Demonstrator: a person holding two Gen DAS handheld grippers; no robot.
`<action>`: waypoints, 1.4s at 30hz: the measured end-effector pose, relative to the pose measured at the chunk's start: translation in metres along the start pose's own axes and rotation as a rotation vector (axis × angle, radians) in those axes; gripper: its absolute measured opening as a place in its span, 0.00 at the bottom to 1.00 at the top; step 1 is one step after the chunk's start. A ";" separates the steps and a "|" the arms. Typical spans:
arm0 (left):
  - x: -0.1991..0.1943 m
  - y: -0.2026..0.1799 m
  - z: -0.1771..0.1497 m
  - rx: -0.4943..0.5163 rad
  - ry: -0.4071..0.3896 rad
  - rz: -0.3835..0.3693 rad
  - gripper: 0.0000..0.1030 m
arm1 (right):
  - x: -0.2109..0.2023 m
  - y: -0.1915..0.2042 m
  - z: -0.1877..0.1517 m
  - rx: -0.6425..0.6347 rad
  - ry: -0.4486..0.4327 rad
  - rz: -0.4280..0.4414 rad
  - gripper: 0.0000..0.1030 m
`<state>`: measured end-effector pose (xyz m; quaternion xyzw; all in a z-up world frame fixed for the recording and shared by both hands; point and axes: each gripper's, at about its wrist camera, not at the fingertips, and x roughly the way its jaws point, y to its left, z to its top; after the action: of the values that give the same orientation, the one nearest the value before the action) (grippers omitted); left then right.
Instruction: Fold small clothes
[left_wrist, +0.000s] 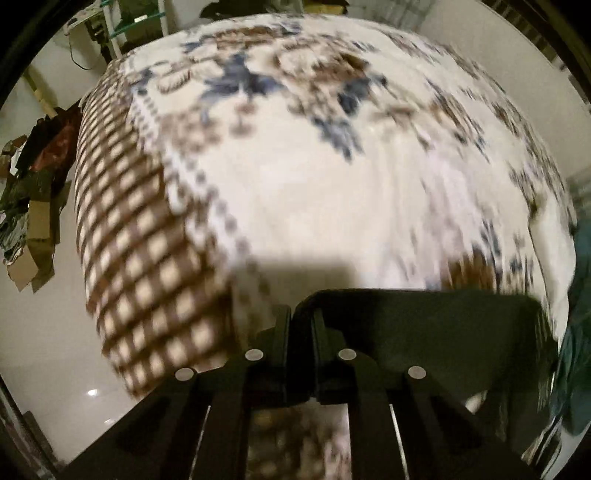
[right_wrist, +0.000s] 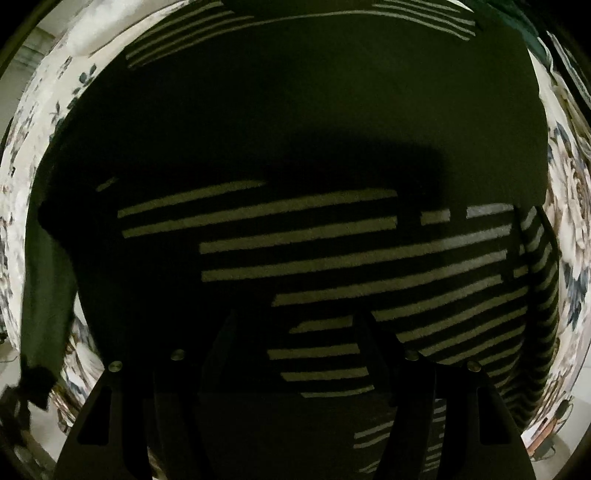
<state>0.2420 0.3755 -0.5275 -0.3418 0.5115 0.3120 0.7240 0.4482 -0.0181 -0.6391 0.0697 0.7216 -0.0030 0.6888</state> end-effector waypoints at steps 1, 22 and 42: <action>0.009 0.002 0.015 -0.012 0.002 -0.009 0.07 | -0.001 -0.003 0.000 0.000 -0.004 0.000 0.65; 0.066 0.088 -0.014 -0.608 0.083 -0.244 0.67 | -0.031 -0.098 -0.042 0.048 -0.048 0.033 0.65; -0.078 -0.178 0.010 0.102 -0.257 -0.241 0.07 | -0.105 -0.274 -0.008 0.194 -0.131 0.135 0.65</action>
<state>0.3682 0.2737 -0.4190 -0.3205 0.3853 0.2378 0.8320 0.4156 -0.2985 -0.5591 0.1840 0.6650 -0.0310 0.7232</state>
